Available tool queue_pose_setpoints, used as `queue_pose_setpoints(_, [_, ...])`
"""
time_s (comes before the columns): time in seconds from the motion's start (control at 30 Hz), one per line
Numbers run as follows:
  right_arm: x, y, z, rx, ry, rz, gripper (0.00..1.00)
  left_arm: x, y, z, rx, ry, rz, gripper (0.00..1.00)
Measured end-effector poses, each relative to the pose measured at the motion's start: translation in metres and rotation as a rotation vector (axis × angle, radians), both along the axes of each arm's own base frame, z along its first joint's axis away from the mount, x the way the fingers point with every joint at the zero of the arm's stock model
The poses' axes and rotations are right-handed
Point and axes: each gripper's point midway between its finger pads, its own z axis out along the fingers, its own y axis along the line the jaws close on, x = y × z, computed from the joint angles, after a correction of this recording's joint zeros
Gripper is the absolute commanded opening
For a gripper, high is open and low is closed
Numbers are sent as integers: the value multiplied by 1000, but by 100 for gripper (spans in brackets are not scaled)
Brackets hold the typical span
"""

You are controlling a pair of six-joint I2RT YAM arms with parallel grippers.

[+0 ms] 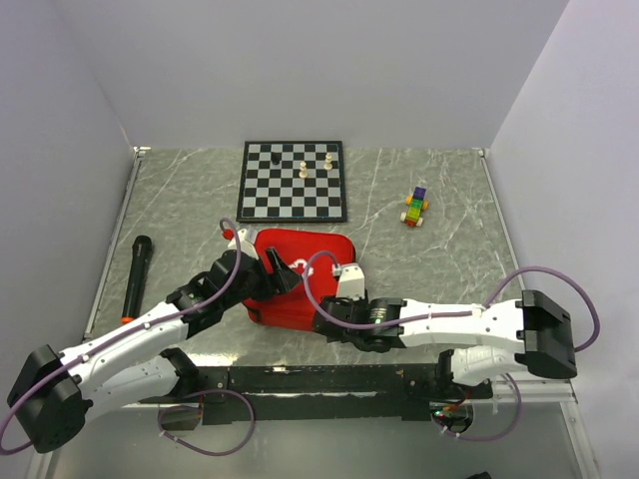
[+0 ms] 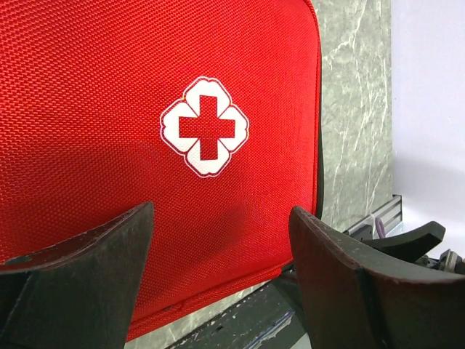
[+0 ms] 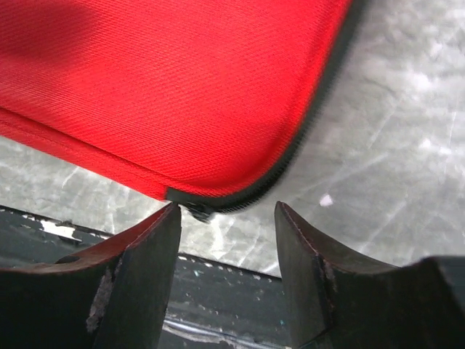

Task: Organize the medicine kit

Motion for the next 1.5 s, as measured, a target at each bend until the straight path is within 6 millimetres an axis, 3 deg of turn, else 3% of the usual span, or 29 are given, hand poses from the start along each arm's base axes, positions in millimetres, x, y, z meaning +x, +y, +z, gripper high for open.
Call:
queue_pose_setpoints(0.3, [-5, -47, 6, 8, -4, -101, 52, 1, 2, 0, 2, -8, 10, 80])
queue_pose_setpoints(0.43, [-4, -62, 10, 2, -23, -121, 61, 2, 4, 0, 10, -11, 20, 80])
queue_pose_setpoints(0.6, [-9, -45, 21, 63, -59, 13, 69, 2, 4, 2, 4, -19, 21, 80])
queue_pose_setpoints(0.83, [-6, -3, 28, -23, -72, 85, 67, 0, 7, 0, 2, -19, 21, 80])
queue_pose_setpoints(0.93, [-2, 4, 25, -78, -70, 75, 67, -1, 7, -1, 2, -19, 21, 80])
queue_pose_setpoints(1.1, [-2, -10, 12, -182, -45, 46, 64, -1, 7, -3, 1, -20, 22, 80])
queue_pose_setpoints(1.37, [-3, -47, 10, -238, -34, -51, 58, -1, 8, -4, 0, -25, 26, 80])
queue_pose_setpoints(1.5, [-3, -61, 15, -219, -50, -50, 64, 0, 9, -3, 0, -30, 30, 80])
